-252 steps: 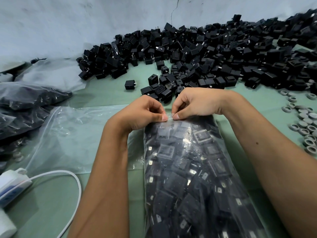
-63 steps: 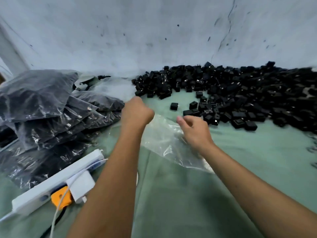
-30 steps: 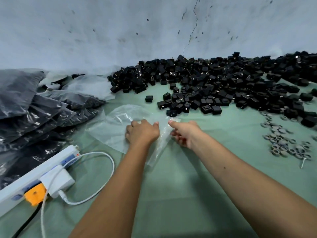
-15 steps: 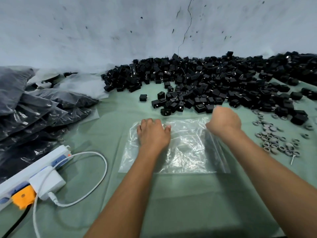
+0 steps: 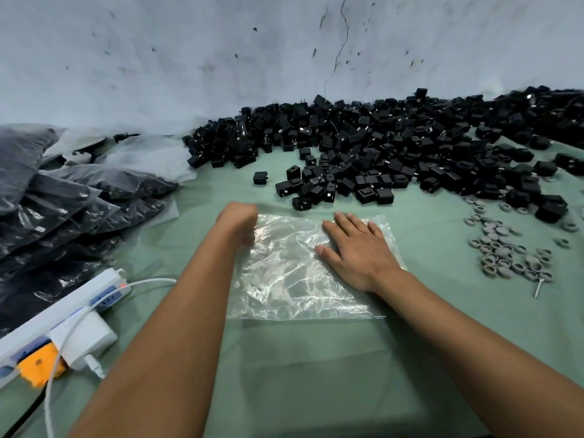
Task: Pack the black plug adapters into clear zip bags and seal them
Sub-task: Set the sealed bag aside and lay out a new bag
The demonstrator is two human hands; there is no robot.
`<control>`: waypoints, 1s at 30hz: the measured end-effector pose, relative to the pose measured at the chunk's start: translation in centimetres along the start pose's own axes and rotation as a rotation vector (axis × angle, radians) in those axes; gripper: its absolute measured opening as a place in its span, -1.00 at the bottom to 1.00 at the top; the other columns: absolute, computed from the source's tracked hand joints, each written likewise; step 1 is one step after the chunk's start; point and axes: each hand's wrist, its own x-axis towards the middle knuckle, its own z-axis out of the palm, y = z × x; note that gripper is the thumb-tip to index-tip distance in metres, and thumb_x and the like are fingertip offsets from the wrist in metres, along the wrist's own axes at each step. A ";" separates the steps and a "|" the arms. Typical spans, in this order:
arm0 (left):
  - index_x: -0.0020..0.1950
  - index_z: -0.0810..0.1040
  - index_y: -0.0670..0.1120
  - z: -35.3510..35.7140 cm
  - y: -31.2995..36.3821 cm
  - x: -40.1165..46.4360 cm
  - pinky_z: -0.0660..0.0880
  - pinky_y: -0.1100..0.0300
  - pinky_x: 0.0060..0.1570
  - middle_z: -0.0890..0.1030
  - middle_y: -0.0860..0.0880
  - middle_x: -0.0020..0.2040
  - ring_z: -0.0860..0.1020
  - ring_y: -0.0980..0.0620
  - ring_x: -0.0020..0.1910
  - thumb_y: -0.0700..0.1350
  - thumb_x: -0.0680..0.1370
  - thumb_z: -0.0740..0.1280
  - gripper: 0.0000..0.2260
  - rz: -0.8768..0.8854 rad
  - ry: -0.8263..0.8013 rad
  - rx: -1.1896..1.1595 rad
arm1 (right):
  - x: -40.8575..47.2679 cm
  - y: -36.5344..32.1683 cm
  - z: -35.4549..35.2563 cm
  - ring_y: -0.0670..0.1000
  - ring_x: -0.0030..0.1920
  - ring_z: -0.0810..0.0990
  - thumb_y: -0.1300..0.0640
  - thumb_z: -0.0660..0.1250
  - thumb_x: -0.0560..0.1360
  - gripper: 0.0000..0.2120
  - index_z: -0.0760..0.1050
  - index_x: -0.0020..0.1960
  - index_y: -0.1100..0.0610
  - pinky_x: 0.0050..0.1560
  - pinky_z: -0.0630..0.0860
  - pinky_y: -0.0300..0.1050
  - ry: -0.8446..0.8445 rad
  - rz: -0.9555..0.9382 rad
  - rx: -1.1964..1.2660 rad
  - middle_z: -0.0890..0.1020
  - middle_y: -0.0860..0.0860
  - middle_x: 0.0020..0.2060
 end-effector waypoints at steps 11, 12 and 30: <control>-0.05 0.56 -0.19 -2.9 -0.4 1.0 0.48 0.18 -0.35 0.62 -0.11 -0.11 0.55 0.00 -0.23 -0.12 0.50 0.55 -0.78 -0.063 -0.026 -0.196 | -0.1 0.2 0.2 0.03 0.66 -0.06 -0.39 -0.10 0.62 -0.31 0.05 0.66 -0.11 0.63 -0.09 0.17 0.026 0.003 0.020 0.01 -0.02 0.68; -0.05 0.57 -0.19 -3.4 -0.4 1.0 0.52 0.19 -0.32 0.64 -0.12 -0.11 0.57 0.00 -0.24 -0.16 0.50 0.54 -0.82 -0.084 -0.062 -0.230 | 0.0 0.2 0.2 0.03 0.66 -0.06 -0.39 -0.10 0.62 -0.31 0.05 0.66 -0.11 0.63 -0.09 0.17 0.026 0.002 0.020 0.01 -0.02 0.68; 0.47 0.44 -0.02 4.0 2.5 -6.5 0.03 -0.22 0.56 0.12 -0.23 0.63 0.01 -0.23 0.63 0.25 0.65 0.19 -0.50 0.496 0.120 0.800 | 0.0 -0.1 0.3 0.04 0.67 -0.15 -0.51 -0.30 0.50 -0.17 -0.10 0.67 -0.16 0.63 -0.18 0.21 -0.025 0.027 -0.012 -0.10 -0.06 0.68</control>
